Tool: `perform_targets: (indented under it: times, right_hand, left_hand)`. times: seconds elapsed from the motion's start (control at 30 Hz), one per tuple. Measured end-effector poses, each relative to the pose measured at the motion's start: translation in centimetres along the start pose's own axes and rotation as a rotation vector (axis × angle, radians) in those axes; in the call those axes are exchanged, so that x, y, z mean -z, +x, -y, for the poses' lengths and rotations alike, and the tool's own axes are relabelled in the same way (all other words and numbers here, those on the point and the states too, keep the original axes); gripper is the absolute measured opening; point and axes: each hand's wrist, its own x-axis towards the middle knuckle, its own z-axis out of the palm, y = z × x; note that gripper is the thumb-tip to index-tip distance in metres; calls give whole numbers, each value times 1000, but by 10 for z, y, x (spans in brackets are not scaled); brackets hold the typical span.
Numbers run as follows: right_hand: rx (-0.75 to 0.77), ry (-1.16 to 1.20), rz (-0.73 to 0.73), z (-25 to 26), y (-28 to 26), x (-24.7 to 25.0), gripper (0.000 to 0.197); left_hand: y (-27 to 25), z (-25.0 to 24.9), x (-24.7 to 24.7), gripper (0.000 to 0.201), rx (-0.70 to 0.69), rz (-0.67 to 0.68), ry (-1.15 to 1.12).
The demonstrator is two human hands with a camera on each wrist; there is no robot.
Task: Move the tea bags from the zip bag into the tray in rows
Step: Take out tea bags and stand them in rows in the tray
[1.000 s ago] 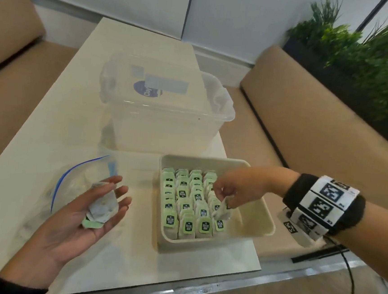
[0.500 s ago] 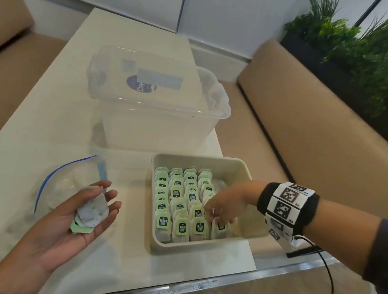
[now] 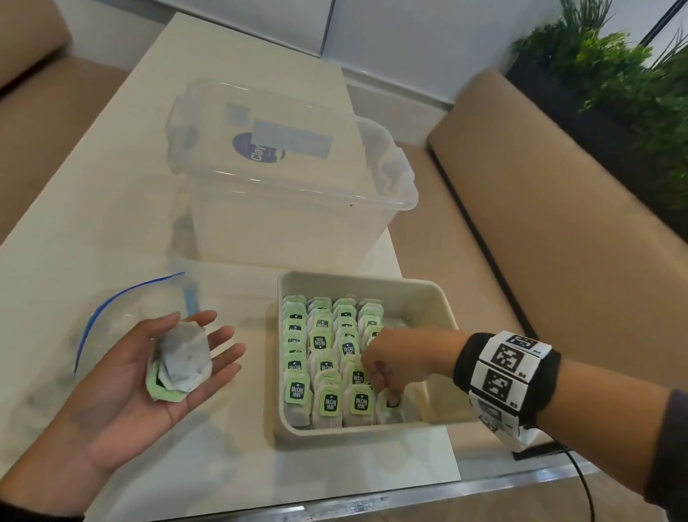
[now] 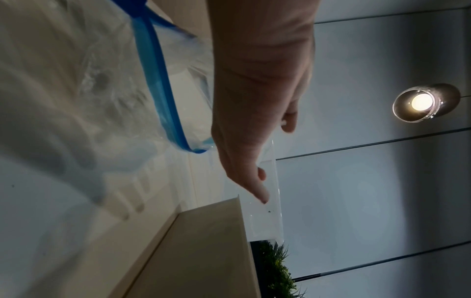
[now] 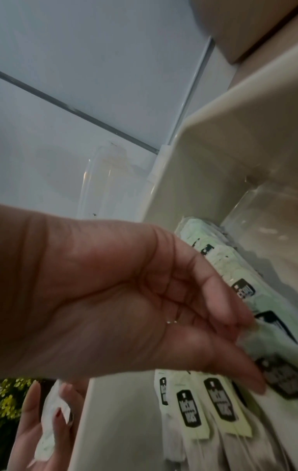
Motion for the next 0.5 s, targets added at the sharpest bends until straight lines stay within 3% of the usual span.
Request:
perform_targets:
  times: [0.1, 0.2, 0.33, 0.4, 0.5]
  right_hand:
    - [-33, 13, -63, 0, -10, 14, 33]
    - [-7, 4, -301, 15, -32, 47, 38]
    - [326, 204, -694, 65, -60, 82, 25]
    - [450, 223, -765, 90, -63, 87, 29]
    - [495, 136, -767, 109, -56, 83, 39]
  left_hand:
    - [-3, -3, -5, 71, 37, 40, -41]
    - [-4, -7, -13, 80, 56, 84, -42]
    - [0, -4, -31, 79, 94, 182, -39]
    - [0, -2, -38, 74, 123, 214, -43]
    - [-2, 2, -44, 52, 140, 178, -47]
